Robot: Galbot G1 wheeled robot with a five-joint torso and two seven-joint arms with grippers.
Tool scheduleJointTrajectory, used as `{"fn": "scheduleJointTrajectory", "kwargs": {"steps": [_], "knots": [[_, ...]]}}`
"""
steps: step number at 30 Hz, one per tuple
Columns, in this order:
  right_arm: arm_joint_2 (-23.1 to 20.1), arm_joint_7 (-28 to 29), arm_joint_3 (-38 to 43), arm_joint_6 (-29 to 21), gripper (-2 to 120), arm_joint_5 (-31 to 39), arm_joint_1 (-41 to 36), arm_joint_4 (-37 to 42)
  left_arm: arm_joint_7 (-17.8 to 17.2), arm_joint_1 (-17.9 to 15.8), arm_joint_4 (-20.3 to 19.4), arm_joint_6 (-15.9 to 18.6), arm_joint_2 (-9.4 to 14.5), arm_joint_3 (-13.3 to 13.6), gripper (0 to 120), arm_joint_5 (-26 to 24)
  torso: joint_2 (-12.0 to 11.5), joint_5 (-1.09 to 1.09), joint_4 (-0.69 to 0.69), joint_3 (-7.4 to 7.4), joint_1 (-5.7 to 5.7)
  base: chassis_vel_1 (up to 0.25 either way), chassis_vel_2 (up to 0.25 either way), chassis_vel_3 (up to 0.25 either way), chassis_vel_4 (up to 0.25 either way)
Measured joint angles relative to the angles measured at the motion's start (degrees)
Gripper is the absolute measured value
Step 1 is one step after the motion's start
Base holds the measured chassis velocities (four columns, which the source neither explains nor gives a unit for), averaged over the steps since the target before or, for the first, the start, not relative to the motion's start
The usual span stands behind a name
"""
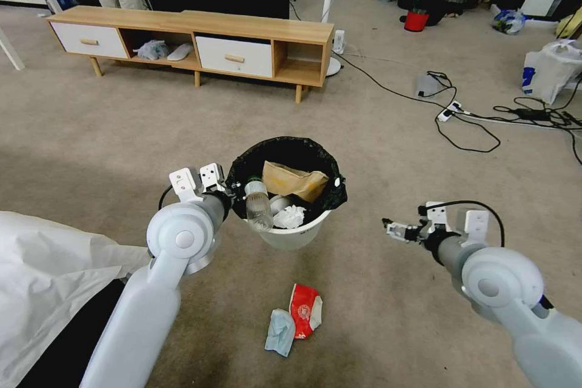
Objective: Pick up the trash bin and place the garbage on the floor into it.
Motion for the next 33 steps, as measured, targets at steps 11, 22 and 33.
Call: {"fn": "scheduleJointTrajectory", "kwargs": {"steps": [11, 22, 33], "knots": [[-0.5, -3.3, -8.8, 0.4, 100, 0.2, 1.8, -1.2, 0.0, 0.8, 0.1, 0.0, -0.3, 0.2, 2, 0.4, 0.0, 0.0, 0.01, 0.0, 0.0, 0.0, 0.0, 0.0, 0.0], [-1.5, -9.3, -16.5, 2.9, 100, -2.5, 3.1, -5.3, 0.2, 2.1, -0.2, 0.0, -0.7, 0.1, 2, 1.1, 0.0, 0.01, 0.0, 0.0, 0.0, 0.0, 0.0, 0.0, 0.0], [-1.7, -9.1, -21.3, 3.7, 100, -4.1, 4.3, -9.9, 0.2, 3.2, -0.7, 0.0, -0.9, 0.0, 2, 1.7, 0.0, 0.0, 0.0, 0.0, 0.0, 0.0, 0.0, 0.0, 0.0]]}}
